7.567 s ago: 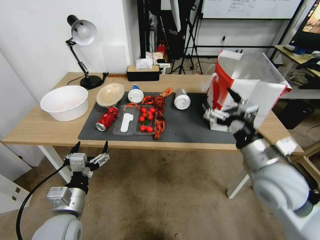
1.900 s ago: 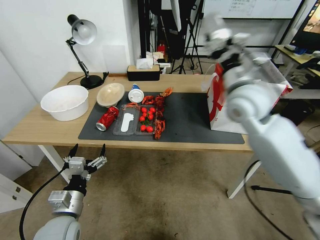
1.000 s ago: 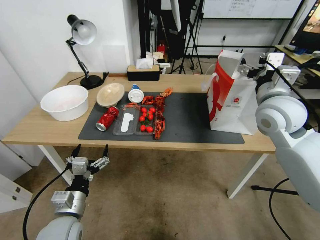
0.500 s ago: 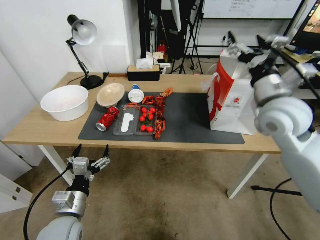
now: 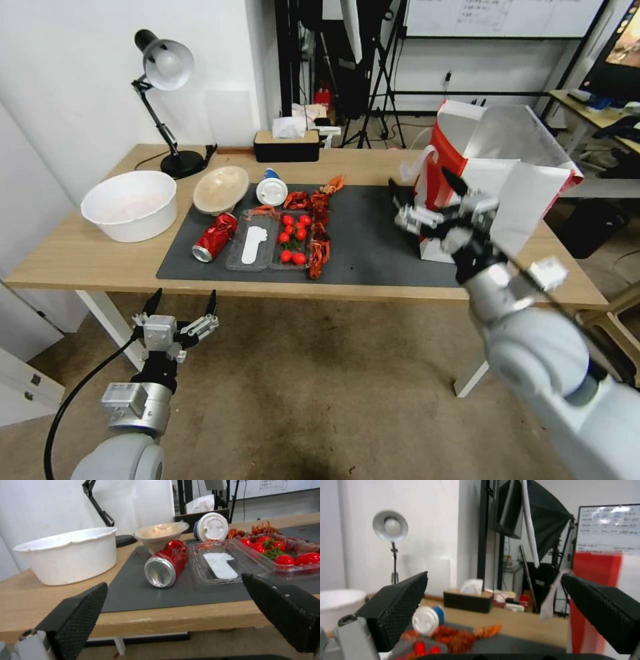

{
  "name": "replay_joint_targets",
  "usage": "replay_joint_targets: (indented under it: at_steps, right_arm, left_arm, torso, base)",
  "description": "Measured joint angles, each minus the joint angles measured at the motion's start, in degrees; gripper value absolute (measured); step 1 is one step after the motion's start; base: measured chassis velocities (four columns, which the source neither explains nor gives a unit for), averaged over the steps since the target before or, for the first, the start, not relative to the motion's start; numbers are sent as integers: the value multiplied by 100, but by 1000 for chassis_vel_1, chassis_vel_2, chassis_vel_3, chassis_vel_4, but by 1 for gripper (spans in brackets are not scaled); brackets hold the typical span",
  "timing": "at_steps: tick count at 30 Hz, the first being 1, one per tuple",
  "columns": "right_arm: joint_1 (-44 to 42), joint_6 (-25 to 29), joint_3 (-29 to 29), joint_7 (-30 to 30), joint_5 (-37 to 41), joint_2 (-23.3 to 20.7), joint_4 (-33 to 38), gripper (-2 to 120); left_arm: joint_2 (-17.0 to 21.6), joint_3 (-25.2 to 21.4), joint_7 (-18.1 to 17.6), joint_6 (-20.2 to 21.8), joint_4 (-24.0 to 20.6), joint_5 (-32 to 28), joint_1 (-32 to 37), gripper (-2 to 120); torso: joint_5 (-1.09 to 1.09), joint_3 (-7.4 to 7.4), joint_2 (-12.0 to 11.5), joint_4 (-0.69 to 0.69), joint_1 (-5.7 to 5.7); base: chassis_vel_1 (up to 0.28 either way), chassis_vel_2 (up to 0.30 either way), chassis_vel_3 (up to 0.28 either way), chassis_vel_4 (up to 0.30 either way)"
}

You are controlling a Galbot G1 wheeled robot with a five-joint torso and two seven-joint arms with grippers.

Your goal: Pick up the trash from the table and place it into the takeout bag.

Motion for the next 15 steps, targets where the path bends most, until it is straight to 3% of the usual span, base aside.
replay_joint_targets:
  at_steps: [9,15]
  right_arm:
    - [-1524,686,46,403,-1379,949,-177,100]
    - [-1873,818,193,606,-1640,1142,-318,100]
  left_arm:
    - [39,-7,-6,-25,11,-58,11,100]
    - [40,13,-6,-32,31,-60,8,100]
  torso:
    - [0,0,0,0,0]
    - [0,-1,0,0,0]
  base:
    - [0,0,0,0]
    - [0,0,0,0]
